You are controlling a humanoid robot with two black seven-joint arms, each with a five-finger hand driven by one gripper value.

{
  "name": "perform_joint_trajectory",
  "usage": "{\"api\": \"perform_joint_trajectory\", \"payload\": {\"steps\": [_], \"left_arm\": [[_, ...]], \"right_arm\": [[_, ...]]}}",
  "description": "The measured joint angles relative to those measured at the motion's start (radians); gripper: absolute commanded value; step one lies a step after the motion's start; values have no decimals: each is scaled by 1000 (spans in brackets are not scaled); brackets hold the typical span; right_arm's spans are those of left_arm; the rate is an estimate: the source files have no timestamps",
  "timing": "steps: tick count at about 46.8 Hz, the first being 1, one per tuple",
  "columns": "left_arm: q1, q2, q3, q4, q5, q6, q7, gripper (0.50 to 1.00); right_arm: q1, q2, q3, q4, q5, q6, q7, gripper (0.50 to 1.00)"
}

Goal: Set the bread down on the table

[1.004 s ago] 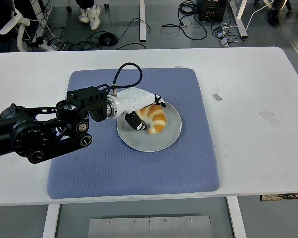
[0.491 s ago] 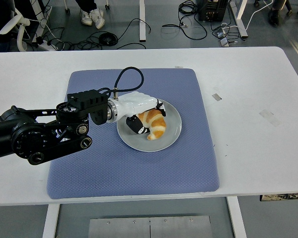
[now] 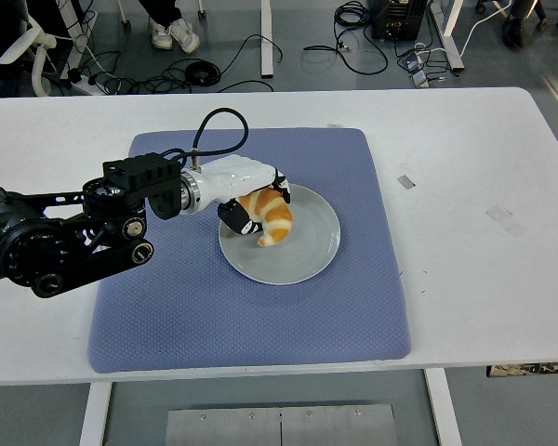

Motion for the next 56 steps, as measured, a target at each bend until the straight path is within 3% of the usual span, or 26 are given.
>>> {"api": "perform_joint_trajectory", "payload": {"steps": [15,33,42,56], "left_arm": [[-37,123,-2,-11,8,0,-23,524],[-7,243,-1,-9,0,35,-67,524],[40,261,4,10,-3,93,-95,525],[79,262,6,49,-1,119,-126,528]], "right_arm": [[0,0,0,0,0,0,0,1000],[0,0,0,0,0,0,0,1000],[0,0,0,0,0,0,0,1000],[0,0,0,0,0,0,0,1000]]}}
